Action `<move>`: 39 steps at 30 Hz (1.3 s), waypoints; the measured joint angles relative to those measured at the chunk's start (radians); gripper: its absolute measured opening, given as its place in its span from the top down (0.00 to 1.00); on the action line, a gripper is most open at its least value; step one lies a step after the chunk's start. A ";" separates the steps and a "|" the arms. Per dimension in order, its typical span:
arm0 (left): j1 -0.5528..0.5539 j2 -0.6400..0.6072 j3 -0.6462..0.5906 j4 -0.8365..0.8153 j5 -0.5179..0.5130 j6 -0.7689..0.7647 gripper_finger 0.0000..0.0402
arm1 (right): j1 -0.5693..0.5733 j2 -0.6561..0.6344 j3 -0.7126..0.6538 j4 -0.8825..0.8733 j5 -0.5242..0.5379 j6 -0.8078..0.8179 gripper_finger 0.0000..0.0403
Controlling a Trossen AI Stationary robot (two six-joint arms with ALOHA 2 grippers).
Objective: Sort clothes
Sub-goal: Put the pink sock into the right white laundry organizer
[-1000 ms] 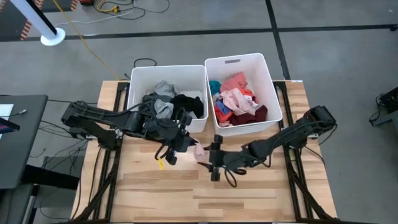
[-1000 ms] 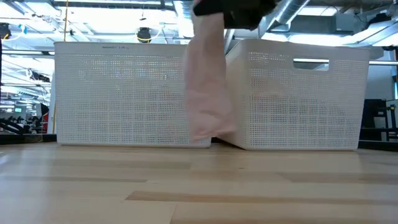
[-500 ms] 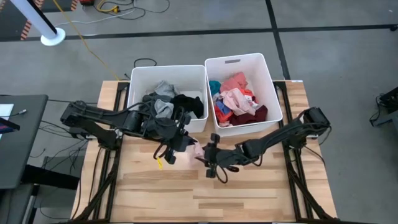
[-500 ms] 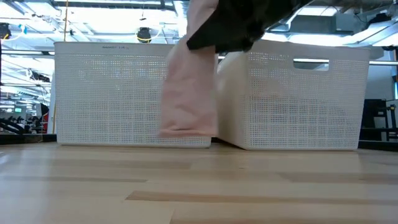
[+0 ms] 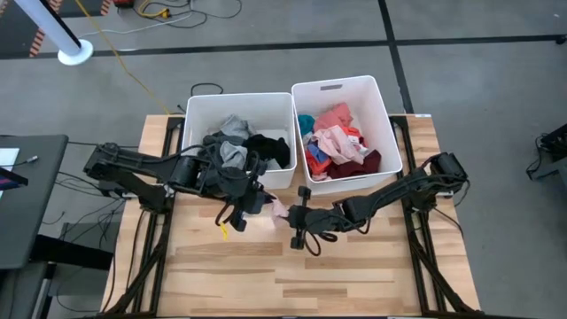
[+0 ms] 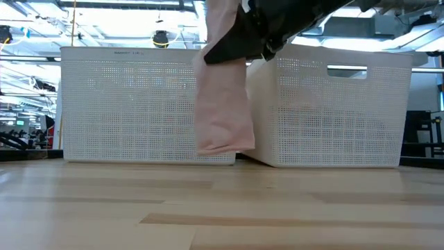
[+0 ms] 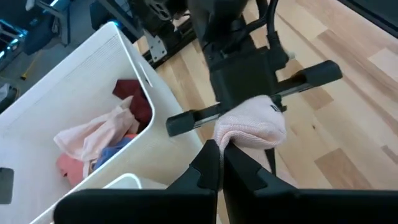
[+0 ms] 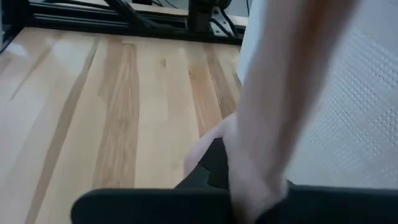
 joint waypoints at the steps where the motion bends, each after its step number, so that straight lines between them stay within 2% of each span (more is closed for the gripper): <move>1: 0.000 -0.006 0.000 -0.004 -0.002 0.000 1.00 | 0.000 0.000 0.001 0.003 0.000 -0.003 0.98; 8: 0.000 -0.056 0.000 -0.082 -0.026 -0.051 0.97 | -0.002 -0.001 0.052 -0.009 0.002 -0.076 0.99; 20: 0.000 -0.111 0.000 -0.367 -0.090 -0.307 0.70 | 0.014 -0.115 0.108 -0.036 0.008 -0.200 1.00; 25: -0.016 -0.117 -0.042 -0.397 -0.092 -0.381 0.63 | 0.016 -0.202 0.108 -0.052 0.008 -0.238 1.00; 39: -0.140 -0.119 -0.176 -0.349 -0.091 -0.511 0.61 | -0.038 -0.431 0.108 -0.093 0.033 -0.409 1.00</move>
